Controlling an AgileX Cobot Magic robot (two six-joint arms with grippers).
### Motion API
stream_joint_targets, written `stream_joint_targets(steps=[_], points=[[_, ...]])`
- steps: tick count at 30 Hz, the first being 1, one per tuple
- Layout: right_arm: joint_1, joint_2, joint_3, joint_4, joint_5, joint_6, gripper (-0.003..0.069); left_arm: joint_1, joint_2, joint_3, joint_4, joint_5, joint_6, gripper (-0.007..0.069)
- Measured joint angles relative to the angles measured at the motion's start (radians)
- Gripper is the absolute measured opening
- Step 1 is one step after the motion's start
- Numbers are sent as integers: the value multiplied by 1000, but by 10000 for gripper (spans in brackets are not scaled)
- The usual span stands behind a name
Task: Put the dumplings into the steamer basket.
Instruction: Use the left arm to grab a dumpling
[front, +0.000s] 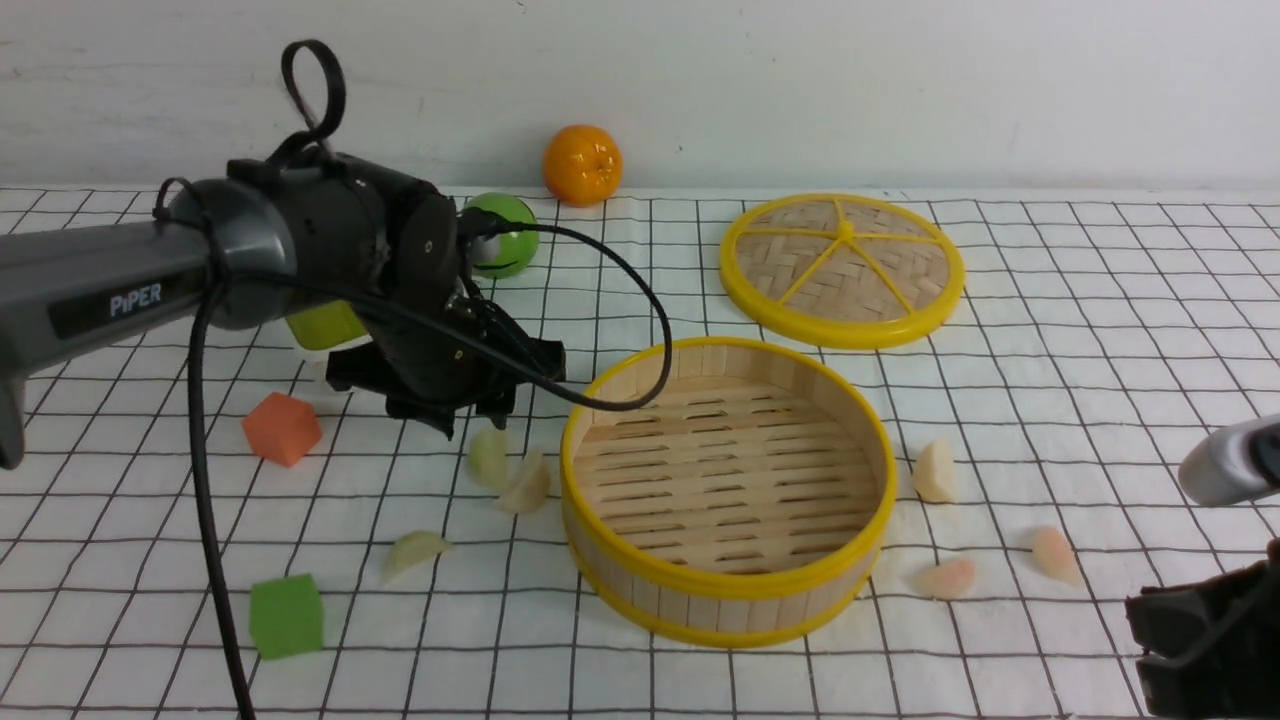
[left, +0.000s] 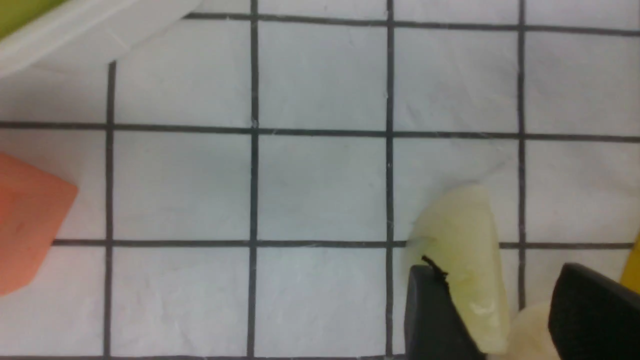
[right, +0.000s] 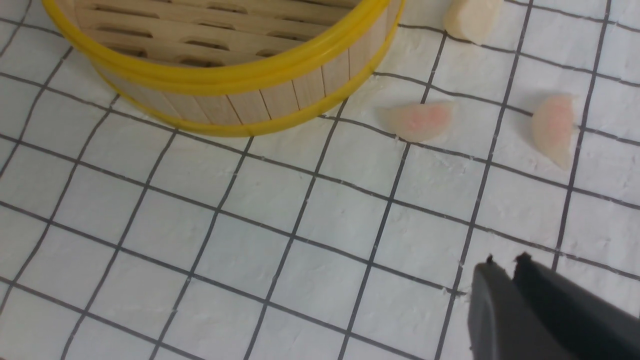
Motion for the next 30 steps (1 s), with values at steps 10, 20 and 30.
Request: stream_joint_targets(steps=[10,20,30], points=[[0,0,0,1,0,0,62,0,71,0,-16,-47,-32,256],[0,0,0,0,3,0,66,0,50,-1,21,-18,-15,229],[0,0,0,0,3,0,66,-42,-51,-220,-50,223,153,229]])
